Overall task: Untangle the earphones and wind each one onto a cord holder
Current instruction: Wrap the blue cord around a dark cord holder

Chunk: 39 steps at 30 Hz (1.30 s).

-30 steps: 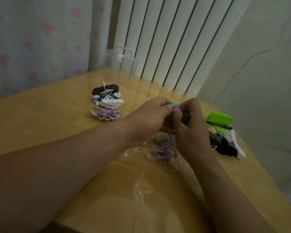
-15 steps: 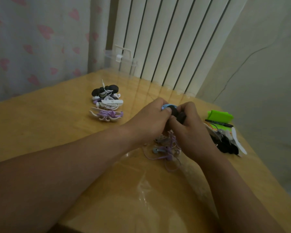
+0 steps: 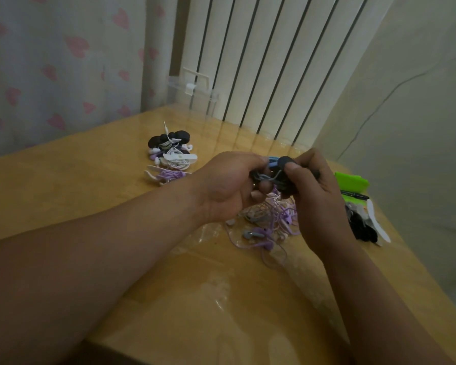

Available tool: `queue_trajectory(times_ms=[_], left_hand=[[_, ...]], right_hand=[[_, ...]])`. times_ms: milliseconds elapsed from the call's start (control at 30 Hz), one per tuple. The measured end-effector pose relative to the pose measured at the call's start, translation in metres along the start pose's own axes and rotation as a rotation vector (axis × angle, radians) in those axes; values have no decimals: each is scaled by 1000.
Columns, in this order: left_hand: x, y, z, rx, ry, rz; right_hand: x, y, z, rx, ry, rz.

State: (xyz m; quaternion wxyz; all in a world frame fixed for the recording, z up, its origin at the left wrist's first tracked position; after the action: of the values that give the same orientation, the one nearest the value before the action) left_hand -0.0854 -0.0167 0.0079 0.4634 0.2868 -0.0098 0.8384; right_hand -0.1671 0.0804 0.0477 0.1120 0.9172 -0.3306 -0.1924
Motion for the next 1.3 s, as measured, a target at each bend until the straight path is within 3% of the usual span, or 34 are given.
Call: queue_trajectory(times_ms=[67,267,467,667,933,1200,1300], left_hand=[[1,0,1,-3,34,-10],[-1,1,3,117,548,-71],[1,0,-6,42,494,-123],[-6,1,-5,90,701,-95],[-5,-1,-7,-72,235,-19],[0,-4,-11,-145,125,-111],[1,-3,-9,-125,118,-110]], right_hand=[[-3,1,3,22,7,12],[-3,2,6,19,-100,52],[-1,4,10,42,-242,84],[5,1,13,68,-261,58],[1,2,2,70,-75,-28],[3,3,2,40,-116,-101],[1,4,4,12,-236,-69]])
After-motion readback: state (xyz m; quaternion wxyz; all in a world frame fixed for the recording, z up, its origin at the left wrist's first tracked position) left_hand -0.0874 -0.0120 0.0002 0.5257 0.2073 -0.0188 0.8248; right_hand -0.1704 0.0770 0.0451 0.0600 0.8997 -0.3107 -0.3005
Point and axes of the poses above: each hand's wrist, its own y-axis towards the middle knuckle, its own x-axis out of the palm, z = x × y, the point moved 8 cm from there along y, towards the middle knuckle, and after that the axes turned 13 degrees about x, right-handed, at the moved point
